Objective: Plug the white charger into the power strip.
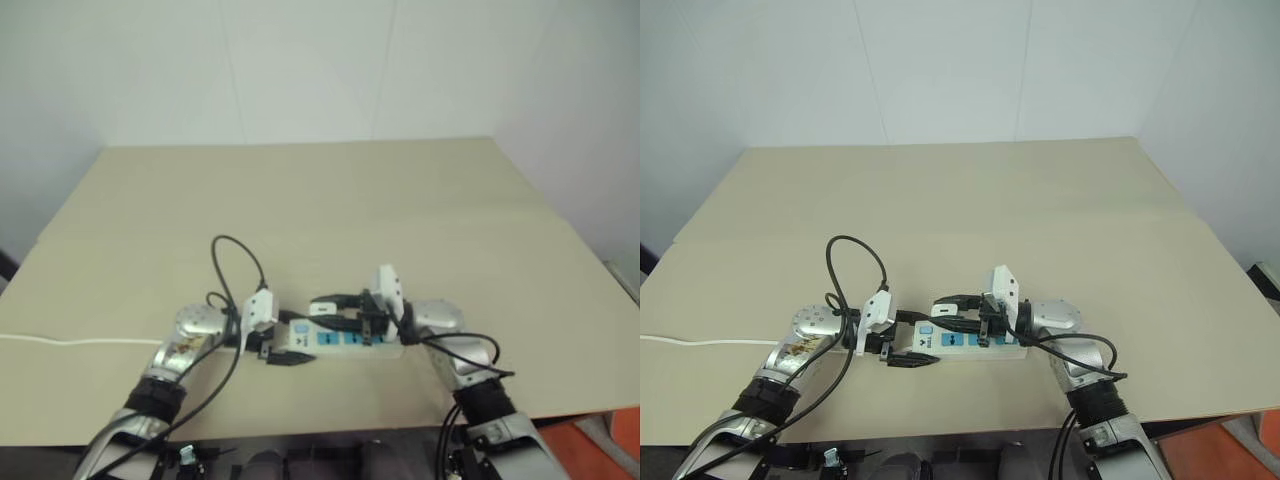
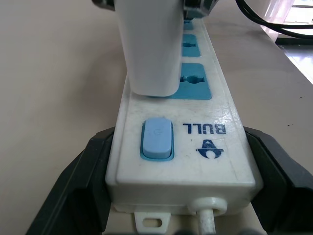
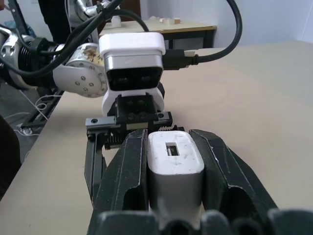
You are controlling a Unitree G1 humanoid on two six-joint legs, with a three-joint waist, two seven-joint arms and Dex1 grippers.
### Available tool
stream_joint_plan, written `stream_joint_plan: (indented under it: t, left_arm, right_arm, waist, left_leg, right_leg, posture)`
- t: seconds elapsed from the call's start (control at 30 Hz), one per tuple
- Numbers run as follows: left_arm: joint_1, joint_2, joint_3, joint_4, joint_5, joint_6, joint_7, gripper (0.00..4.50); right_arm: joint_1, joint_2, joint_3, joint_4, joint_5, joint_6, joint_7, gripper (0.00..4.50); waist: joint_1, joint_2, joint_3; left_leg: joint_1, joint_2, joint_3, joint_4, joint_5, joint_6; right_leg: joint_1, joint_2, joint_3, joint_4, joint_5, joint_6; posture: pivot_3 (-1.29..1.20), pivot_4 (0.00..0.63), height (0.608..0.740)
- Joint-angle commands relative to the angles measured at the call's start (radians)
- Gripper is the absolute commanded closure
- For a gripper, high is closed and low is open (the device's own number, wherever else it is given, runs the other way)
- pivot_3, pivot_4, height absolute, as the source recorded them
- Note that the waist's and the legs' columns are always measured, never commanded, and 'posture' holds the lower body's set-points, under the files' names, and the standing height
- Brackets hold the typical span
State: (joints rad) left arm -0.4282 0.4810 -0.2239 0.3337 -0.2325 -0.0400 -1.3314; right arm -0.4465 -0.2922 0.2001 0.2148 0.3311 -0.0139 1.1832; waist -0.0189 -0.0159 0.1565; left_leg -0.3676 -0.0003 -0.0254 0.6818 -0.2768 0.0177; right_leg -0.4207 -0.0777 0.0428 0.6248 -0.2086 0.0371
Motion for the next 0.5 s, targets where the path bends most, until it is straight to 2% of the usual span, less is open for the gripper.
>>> stream_joint_plan:
  t: [0.03,0.27,0.5]
  left_arm:
    - [0.002,0.022,-0.007,0.021,0.034,0.010,0.009,1.19]
    - [0.009,0.057,0.002,0.011,0.033,0.011,-0.002,1.19]
    - [0.018,0.073,0.014,-0.003,0.028,0.017,0.008,1.19]
  right_arm:
    - [0.016,-0.036,-0.002,0.114,-0.065,-0.060,0.000,3.37]
    - [0.027,-0.075,0.007,0.208,-0.049,-0.038,0.054,3.37]
    - [0.032,-0.106,0.044,0.294,-0.087,-0.061,0.098,3.37]
  waist:
    - [0.000,0.000,0.000]
    - [-0.003,-0.001,-0.001]
    - [-0.004,-0.004,-0.003]
  left_leg:
    - [0.001,0.000,0.000,0.000,0.000,0.000]
    - [0.016,0.001,0.000,-0.002,0.000,0.000]
    - [0.017,0.001,0.000,-0.003,0.000,0.000]
  right_leg:
    - [0.001,0.000,0.000,0.000,0.000,0.000]
    - [0.018,0.000,0.000,-0.003,-0.002,0.000]
    - [0.017,0.001,0.000,-0.002,-0.002,-0.001]
  posture:
    - [0.00,0.150,0.740]
    - [0.00,0.150,0.740]
    - [0.00,0.150,0.740]
